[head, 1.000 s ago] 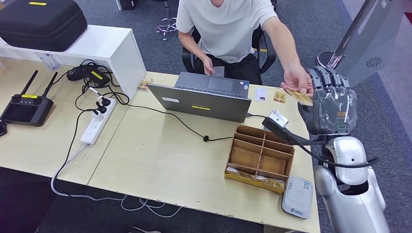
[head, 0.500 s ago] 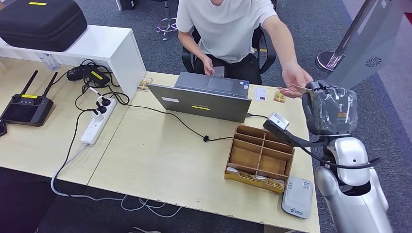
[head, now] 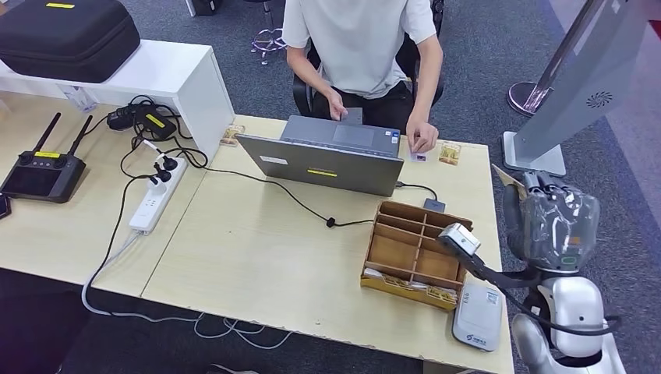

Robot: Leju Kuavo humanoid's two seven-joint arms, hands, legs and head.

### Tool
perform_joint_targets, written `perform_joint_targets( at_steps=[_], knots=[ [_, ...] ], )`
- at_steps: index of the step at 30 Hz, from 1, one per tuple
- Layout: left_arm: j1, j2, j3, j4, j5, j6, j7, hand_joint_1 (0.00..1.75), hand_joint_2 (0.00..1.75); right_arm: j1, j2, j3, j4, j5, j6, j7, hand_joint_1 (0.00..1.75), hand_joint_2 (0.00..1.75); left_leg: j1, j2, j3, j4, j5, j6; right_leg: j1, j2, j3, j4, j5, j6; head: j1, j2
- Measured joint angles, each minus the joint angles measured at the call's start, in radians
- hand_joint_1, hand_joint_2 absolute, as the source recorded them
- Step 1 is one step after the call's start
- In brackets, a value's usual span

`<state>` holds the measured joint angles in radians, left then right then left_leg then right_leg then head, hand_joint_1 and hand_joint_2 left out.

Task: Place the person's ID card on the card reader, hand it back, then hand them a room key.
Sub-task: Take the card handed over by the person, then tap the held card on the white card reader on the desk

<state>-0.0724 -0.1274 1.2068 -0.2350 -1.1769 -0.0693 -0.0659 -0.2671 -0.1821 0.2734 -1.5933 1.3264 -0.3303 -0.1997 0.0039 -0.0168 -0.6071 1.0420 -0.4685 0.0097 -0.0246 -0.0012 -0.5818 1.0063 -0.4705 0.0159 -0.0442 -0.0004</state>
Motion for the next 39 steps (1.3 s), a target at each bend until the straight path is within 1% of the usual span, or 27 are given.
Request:
perform_joint_targets(
  at_steps=[8,15,22,25,31,39],
  knots=[
    [0.001,-0.003,0.031,0.0,0.024,0.004,0.001,0.0,1.75,0.208,0.003,-0.142,-0.1,-0.005,-0.082,-0.053,1.75,1.75,0.0,-0.001,0.0,0.0,-0.001,0.0,0.0,-0.001,0.0,0.0,0.0,0.0,0.0,0.0],
    [0.0,-0.005,0.046,0.0,0.034,0.006,0.001,0.0,1.75,0.337,0.037,-0.233,-0.125,-0.018,-0.112,-0.094,1.75,1.75,0.0,0.0,0.0,0.0,-0.001,0.0,0.0,-0.001,0.0,0.0,-0.001,0.0,0.0,0.0],
    [0.0,-0.009,0.047,0.0,0.034,0.006,0.001,0.0,1.75,0.373,0.062,-0.26,-0.124,-0.012,-0.116,-0.107,1.75,1.75,0.0,0.0,0.0,0.0,-0.001,0.0,0.0,0.0,0.0,0.0,-0.001,0.0,0.0,0.0],
    [0.0,-0.01,0.049,0.0,0.034,0.006,-0.001,0.0,1.75,0.398,0.077,-0.262,-0.108,0.023,-0.124,-0.116,1.75,1.75,0.0,0.0,0.0,0.0,-0.001,0.0,0.0,0.0,0.0,0.0,-0.001,0.0,0.0,0.0],
    [-0.004,-0.012,0.051,0.0,0.028,0.001,-0.01,0.0,1.75,0.434,0.106,-0.23,0.015,0.094,-0.182,-0.088,1.75,1.75,0.0,0.0,0.0,0.0,-0.002,0.0,0.0,0.0,0.0,0.0,-0.001,0.0,0.0,0.0],
    [-0.006,-0.02,0.051,0.0,0.021,-0.004,-0.017,0.0,1.75,0.439,0.132,-0.187,0.168,0.105,-0.197,-0.058,1.75,1.75,0.0,0.0,0.0,0.0,-0.002,0.0,0.0,0.0,0.0,0.0,-0.002,0.0,0.0,0.0]
  ],
)
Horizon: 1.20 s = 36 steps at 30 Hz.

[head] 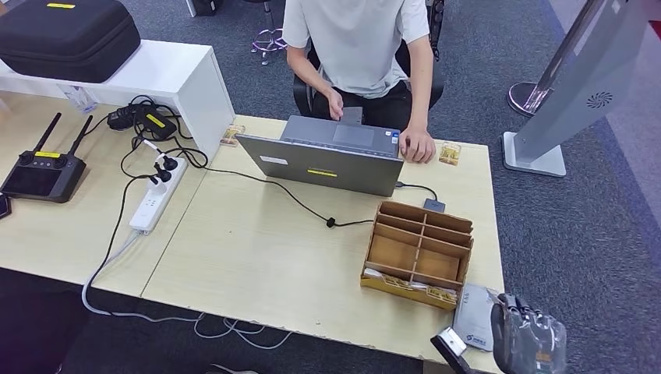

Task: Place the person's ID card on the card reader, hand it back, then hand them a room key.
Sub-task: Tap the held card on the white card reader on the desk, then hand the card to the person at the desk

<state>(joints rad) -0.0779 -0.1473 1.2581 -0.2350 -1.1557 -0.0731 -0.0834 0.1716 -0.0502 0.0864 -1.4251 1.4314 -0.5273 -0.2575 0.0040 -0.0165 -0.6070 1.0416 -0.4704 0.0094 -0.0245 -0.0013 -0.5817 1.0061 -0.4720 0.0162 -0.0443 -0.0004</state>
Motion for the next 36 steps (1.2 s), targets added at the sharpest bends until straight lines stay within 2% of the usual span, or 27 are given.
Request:
perform_joint_targets(
  at_steps=[14,24,27,32,36],
  knots=[
    [-0.001,-0.007,0.0,0.0,-0.005,-0.005,-0.002,0.0,1.75,0.002,0.016,0.023,0.123,0.015,-0.029,0.036,1.75,1.75,0.0,0.0,0.0,0.0,0.0,0.0,0.0,0.0,0.0,0.0,0.0,0.0,0.0,0.0],
    [-0.001,-0.006,0.0,0.0,-0.014,-0.006,-0.003,0.0,1.75,-0.029,0.015,0.023,0.083,0.045,-0.038,0.068,1.75,1.75,0.0,0.0,0.0,0.0,0.0,0.0,0.0,0.0,0.0,0.0,0.0,0.0,0.0,0.0],
    [-0.001,-0.003,0.0,0.0,-0.026,-0.008,-0.004,0.0,1.75,-0.084,0.009,0.023,-0.019,0.031,0.006,0.057,1.75,1.75,0.0,0.002,0.0,0.0,0.0,0.0,0.0,0.003,0.0,0.0,0.001,0.0,0.0,0.0],
    [-0.002,0.001,0.0,0.0,-0.049,-0.011,-0.011,0.0,1.75,-0.266,-0.002,0.042,-0.174,-0.047,0.172,0.033,1.75,1.75,0.0,0.003,0.001,0.0,0.002,0.0,0.0,0.003,0.0,0.0,0.003,0.0,0.0,0.0],
    [-0.006,0.002,-0.001,0.0,-0.067,-0.011,-0.018,0.0,1.75,-0.419,-0.004,0.104,-0.187,0.005,0.25,0.058,1.75,1.75,0.0,0.003,0.001,0.0,0.003,0.0,0.0,0.004,0.0,0.001,0.004,0.001,0.0,0.0]
  ],
)
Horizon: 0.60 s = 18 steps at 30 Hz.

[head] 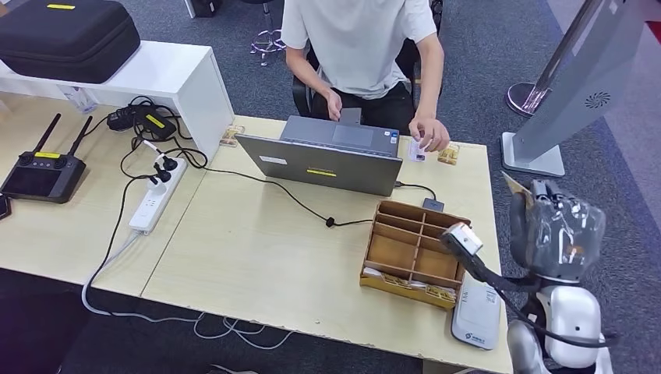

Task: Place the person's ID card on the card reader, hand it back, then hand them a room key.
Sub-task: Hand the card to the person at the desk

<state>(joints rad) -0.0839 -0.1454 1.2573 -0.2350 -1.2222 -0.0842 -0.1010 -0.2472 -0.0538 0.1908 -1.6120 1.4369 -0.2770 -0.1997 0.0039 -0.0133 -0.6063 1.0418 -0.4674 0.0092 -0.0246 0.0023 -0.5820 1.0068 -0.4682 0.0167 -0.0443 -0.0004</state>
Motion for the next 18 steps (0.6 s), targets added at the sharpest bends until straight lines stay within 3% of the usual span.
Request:
perform_joint_targets(
  at_steps=[5,11,18],
  knots=[
    [-0.008,0.0,-0.009,0.0,-0.021,-0.001,-0.008,0.0,1.75,-0.16,0.0,0.099,0.084,0.018,0.031,0.051,1.75,1.75,0.0,-0.001,0.0,0.0,0.001,0.001,0.0,-0.001,0.0,0.0,0.0,0.0,0.0,0.0],
    [-0.008,0.0,-0.013,0.0,-0.031,0.0,-0.01,0.0,1.75,-0.227,0.005,0.15,0.141,0.017,0.05,0.078,1.75,1.75,0.0,-0.002,-0.002,0.0,0.001,0.001,0.0,-0.001,0.0,0.0,0.0,0.0,0.0,0.0],
    [-0.014,0.0,-0.04,0.001,-0.065,0.0,-0.015,0.0,1.75,-0.378,0.101,0.189,0.343,0.047,0.13,0.184,1.75,1.75,0.0,-0.001,-0.001,0.0,0.002,0.0,0.0,-0.001,-0.001,0.0,0.001,0.0,0.0,0.0]
  ],
)
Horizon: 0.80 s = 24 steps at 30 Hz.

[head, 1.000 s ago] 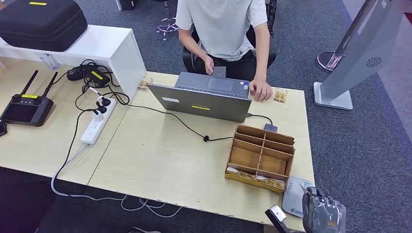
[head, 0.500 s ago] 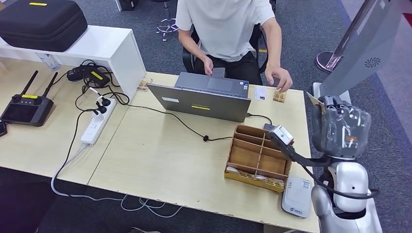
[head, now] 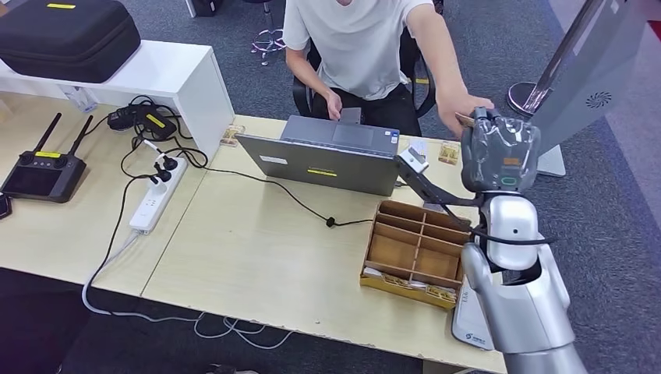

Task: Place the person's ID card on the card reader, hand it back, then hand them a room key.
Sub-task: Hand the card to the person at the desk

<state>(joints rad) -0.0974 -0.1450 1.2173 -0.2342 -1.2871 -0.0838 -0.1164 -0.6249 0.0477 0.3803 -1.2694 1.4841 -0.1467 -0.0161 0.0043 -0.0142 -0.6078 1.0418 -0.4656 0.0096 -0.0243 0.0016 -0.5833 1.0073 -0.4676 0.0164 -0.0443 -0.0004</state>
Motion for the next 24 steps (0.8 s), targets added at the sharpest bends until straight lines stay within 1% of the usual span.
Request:
perform_joint_targets(
  at_steps=[1,5,12,17,24],
  knots=[
    [0.0,0.0,-0.002,0.0,-0.002,0.0,0.0,0.0,1.75,-0.016,0.015,0.005,0.029,0.0,-0.002,0.005,1.75,1.75,0.0,0.0,0.0,0.0,0.0,0.0,0.0,0.0,0.0,0.0,0.0,0.0,0.0,0.0],
    [0.0,0.0,-0.011,0.0,-0.007,0.001,0.001,0.0,1.75,-0.037,0.055,0.025,0.095,0.0,-0.008,0.007,0.0,1.75,0.0,-0.002,-0.001,0.0,0.001,0.0,0.0,-0.001,-0.001,0.0,0.0,0.0,0.0,0.0],
    [0.001,0.009,-0.019,0.0,-0.012,0.006,0.027,0.0,1.75,-0.019,0.064,0.052,0.104,-0.022,-0.058,-0.04,0.0,1.75,0.0,-0.002,-0.002,0.0,-0.001,0.0,0.0,-0.002,-0.001,-0.001,-0.001,0.0,0.0,0.0],
    [0.002,0.013,-0.019,0.0,0.001,0.012,0.043,0.0,1.75,0.035,0.055,0.062,0.043,-0.042,-0.095,-0.069,0.0,1.75,0.0,-0.002,-0.002,0.0,-0.001,0.0,0.0,-0.002,-0.001,-0.001,-0.001,0.001,0.0,0.0],
    [0.002,0.013,-0.019,0.0,0.012,0.014,0.044,0.0,1.75,0.076,0.036,0.069,-0.023,-0.053,-0.107,-0.086,0.0,1.75,0.0,-0.002,-0.001,0.0,-0.001,0.0,0.0,-0.002,-0.001,-0.001,-0.001,0.001,0.0,0.0]
  ],
)
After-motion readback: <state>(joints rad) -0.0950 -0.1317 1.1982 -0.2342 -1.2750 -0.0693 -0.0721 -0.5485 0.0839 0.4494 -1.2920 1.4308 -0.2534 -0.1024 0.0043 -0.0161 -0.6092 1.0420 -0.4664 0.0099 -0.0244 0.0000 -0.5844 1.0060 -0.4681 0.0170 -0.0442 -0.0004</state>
